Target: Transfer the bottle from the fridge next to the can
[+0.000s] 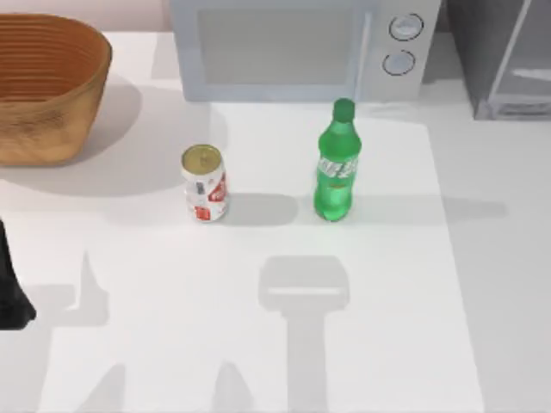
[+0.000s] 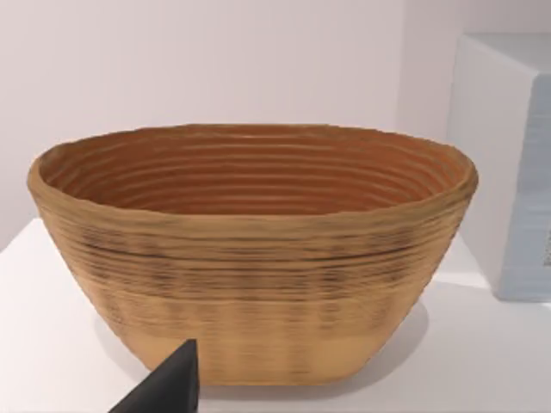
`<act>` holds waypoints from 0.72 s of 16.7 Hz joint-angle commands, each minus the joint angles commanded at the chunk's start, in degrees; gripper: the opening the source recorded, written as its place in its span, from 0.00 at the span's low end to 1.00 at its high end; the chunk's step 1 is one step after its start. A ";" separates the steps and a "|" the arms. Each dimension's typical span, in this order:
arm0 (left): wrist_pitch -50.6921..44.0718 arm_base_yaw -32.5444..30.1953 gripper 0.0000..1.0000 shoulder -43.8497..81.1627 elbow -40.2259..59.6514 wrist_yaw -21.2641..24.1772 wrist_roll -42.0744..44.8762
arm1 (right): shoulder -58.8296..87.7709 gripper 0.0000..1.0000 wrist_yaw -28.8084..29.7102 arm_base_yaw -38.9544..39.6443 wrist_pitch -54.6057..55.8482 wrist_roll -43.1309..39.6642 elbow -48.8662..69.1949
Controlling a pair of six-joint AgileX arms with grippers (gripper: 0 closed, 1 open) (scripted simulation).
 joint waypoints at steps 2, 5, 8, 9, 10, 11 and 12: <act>0.00 0.00 1.00 0.00 0.00 0.00 0.00 | 5.25 1.00 -2.72 -4.67 -0.09 -5.28 1.69; 0.00 0.00 1.00 0.00 0.00 0.00 0.00 | 9.07 1.00 -4.79 -8.08 -0.16 -9.15 2.94; 0.00 0.00 1.00 0.00 0.00 0.00 0.00 | 9.15 1.00 -4.83 -8.14 -0.16 -9.22 2.97; 0.00 0.00 1.00 0.00 0.00 0.00 0.00 | 9.15 1.00 -4.83 -8.14 -0.16 -9.22 2.97; 0.00 0.00 1.00 0.00 0.00 0.00 0.00 | 9.00 1.00 -4.74 -7.93 -0.11 -9.15 2.78; 0.00 0.00 1.00 0.00 0.00 0.00 0.00 | 9.01 1.00 -4.74 -7.88 -0.05 -9.07 2.78; 0.00 0.00 1.00 0.00 0.00 0.00 0.00 | 9.07 1.00 -4.74 -7.48 0.48 -8.45 2.77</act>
